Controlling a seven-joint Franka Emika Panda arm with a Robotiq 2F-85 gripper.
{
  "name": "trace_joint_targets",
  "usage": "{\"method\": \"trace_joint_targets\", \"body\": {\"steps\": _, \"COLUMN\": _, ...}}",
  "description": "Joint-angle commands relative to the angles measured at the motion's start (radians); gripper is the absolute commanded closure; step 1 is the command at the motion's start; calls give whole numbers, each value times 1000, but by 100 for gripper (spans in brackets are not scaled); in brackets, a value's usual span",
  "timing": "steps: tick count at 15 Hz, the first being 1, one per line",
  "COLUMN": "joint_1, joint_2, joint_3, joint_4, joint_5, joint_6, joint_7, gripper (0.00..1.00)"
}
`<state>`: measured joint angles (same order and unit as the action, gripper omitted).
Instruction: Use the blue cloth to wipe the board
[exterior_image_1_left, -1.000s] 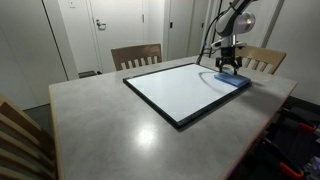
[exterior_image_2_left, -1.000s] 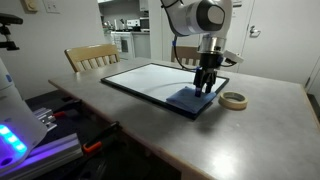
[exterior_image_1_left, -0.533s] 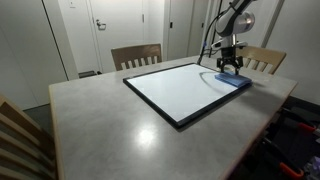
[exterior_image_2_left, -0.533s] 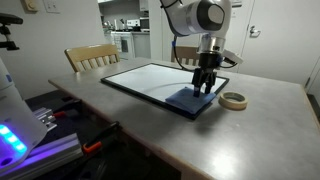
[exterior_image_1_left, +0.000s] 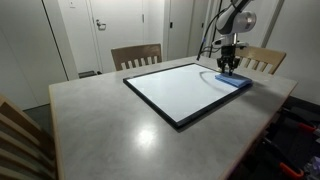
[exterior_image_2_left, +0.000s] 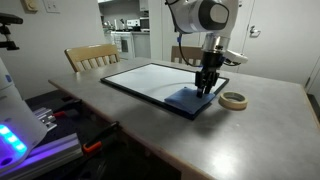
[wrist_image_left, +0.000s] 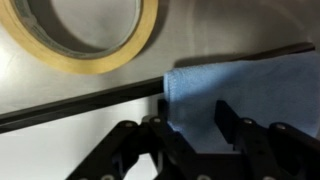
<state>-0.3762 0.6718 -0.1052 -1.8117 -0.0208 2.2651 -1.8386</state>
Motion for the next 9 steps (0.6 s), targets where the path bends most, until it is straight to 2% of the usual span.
{"method": "trace_joint_targets", "body": {"steps": 1, "joint_1": -26, "joint_2": 19, "joint_3": 22, "joint_4": -7, "joint_5": 27, "joint_6": 31, "joint_7": -7, "gripper": 78}}
{"method": "trace_joint_targets", "body": {"steps": 4, "joint_1": -24, "joint_2": 16, "joint_3": 19, "joint_4": -18, "joint_5": 26, "joint_6": 37, "joint_7": -1, "gripper": 99}}
{"method": "trace_joint_targets", "body": {"steps": 9, "joint_1": -29, "joint_2": 21, "joint_3": 22, "joint_4": -16, "joint_5": 39, "joint_6": 45, "joint_7": 0, "gripper": 99}}
